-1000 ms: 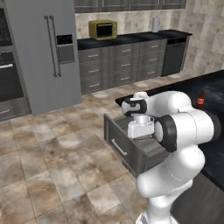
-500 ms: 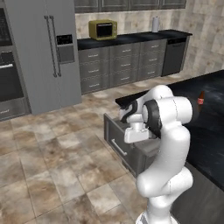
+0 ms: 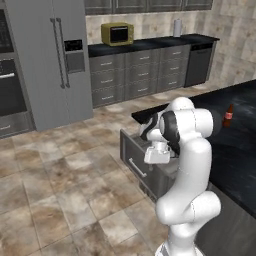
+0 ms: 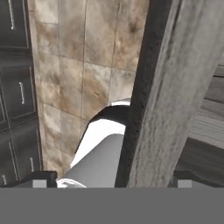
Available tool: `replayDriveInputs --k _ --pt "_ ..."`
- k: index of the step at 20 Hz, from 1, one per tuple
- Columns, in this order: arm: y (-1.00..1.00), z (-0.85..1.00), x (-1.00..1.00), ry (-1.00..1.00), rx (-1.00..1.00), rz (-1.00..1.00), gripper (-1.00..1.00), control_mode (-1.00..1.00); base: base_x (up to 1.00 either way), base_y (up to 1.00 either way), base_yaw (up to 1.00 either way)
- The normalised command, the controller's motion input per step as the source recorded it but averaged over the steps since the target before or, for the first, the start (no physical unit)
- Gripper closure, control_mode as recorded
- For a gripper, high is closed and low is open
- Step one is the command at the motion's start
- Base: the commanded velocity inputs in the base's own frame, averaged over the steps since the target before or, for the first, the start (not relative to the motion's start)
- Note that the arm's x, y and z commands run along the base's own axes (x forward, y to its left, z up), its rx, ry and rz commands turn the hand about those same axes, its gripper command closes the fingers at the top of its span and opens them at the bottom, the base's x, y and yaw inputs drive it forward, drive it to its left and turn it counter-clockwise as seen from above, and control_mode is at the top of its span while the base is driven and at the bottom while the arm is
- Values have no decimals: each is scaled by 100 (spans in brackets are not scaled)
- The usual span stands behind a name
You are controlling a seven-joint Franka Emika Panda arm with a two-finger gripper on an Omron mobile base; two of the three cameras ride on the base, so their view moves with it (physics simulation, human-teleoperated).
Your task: Pick the ladle from the drawer and place it on the counter.
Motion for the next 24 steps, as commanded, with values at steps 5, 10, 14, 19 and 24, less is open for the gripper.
replayDriveInputs --k 5,10,14,19,24 --pt "81 -99 -94 4 4 0 -100 -100 0 0 0" --pt "100 -98 -100 4 1 0 -100 -100 0 0 0" --pt "100 -73 -100 -4 18 0 -100 -100 0 0 0" --pt "100 -33 -100 -19 26 0 -100 -100 0 0 0" --pt "88 55 -39 -17 22 -25 -100 -100 0 0 0"
